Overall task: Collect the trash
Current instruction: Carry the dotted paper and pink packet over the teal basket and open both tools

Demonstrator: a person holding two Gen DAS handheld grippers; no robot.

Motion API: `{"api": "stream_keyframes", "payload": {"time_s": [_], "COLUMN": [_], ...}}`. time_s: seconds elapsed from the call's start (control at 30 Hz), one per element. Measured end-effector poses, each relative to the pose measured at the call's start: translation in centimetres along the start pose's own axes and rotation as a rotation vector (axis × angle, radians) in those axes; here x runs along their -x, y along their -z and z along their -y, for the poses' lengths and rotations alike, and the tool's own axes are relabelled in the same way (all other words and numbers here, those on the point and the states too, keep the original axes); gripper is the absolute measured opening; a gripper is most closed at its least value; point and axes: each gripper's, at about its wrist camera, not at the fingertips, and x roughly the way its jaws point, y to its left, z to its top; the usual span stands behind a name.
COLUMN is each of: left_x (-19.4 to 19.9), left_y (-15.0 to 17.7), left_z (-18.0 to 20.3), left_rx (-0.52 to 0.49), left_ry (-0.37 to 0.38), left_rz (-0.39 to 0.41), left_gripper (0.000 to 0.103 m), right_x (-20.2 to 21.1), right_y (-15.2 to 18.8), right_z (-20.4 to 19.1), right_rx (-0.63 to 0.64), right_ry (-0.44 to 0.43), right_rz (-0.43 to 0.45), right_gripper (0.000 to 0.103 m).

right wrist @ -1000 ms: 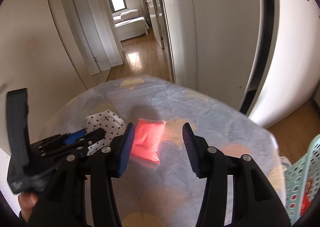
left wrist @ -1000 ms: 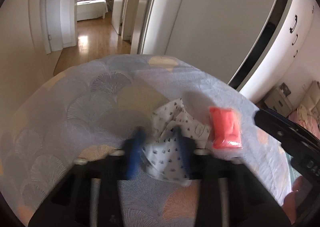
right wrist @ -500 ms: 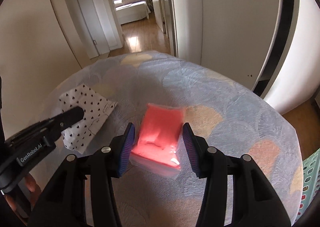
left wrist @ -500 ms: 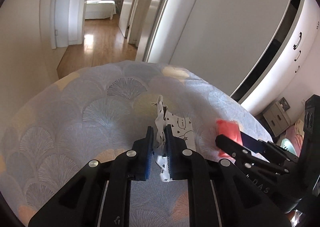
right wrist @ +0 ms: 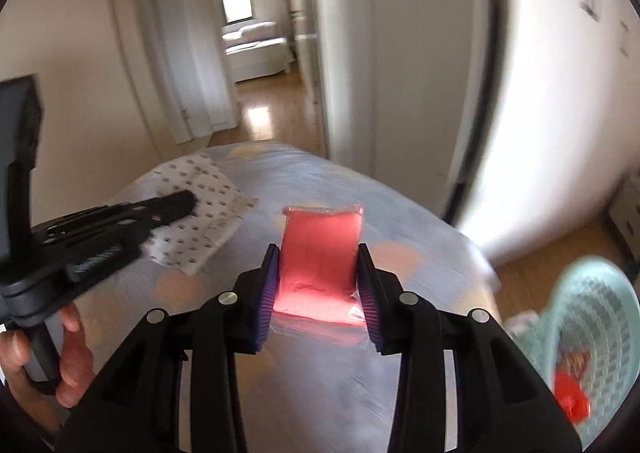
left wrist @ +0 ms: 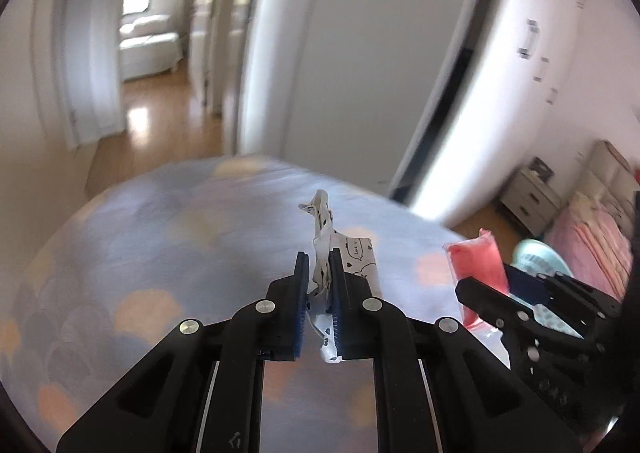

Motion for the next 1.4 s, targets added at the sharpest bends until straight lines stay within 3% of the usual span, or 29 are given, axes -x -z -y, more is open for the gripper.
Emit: {"api": "stream_keyframes", "payload": {"time_s": [0.27,0.6,0.83,1.03,1.13,1.27,1.37,1.4], "left_x": [2.3,-0.1,-3.9,-6.6,-7.1,-7.3,-6.9,-6.7], "left_y": [0.1,2.1,3.6,4.2,4.4,4.4,4.5,4.5], "left_z": [11.2,23.5,29.1,31.4,32.0,32.3,31.9,31.8], "left_rx": [-0.162,-0.276,-0.313,-0.311,-0.32,-0.316,-0.303,-0.299], "left_ry": [0.112,0.252,0.29,0.295,0.283,0.244,0.247,0.246], "left_rz": [0.066,0.02,-0.079,-0.107,-0.104,-0.084,-0.084,-0.083], "left_gripper": [0.009,0.009,0.009,0.01,0.022,0.055,0.056,0.059], "right_x": [7.7,13.6,14.4,14.7,14.5,14.8,14.8,14.7], "right_y": [1.7,4.4,6.4,8.0,8.4,8.3,8.2,8.3], "right_z": [10.7,22.0,26.5,28.8,29.6,30.5,30.8,30.9], "right_rx": [-0.204,-0.381,-0.461,-0.502,-0.522,-0.538,-0.53,-0.53], "right_ry": [0.131,0.278,0.332,0.338,0.337,0.34,0.347,0.352], "right_rz": [0.062,0.104,0.099,0.087,0.083,0.089,0.081,0.075], "right_gripper": [0.035,0.035,0.035,0.035,0.036,0.036,0.041,0.05]}}
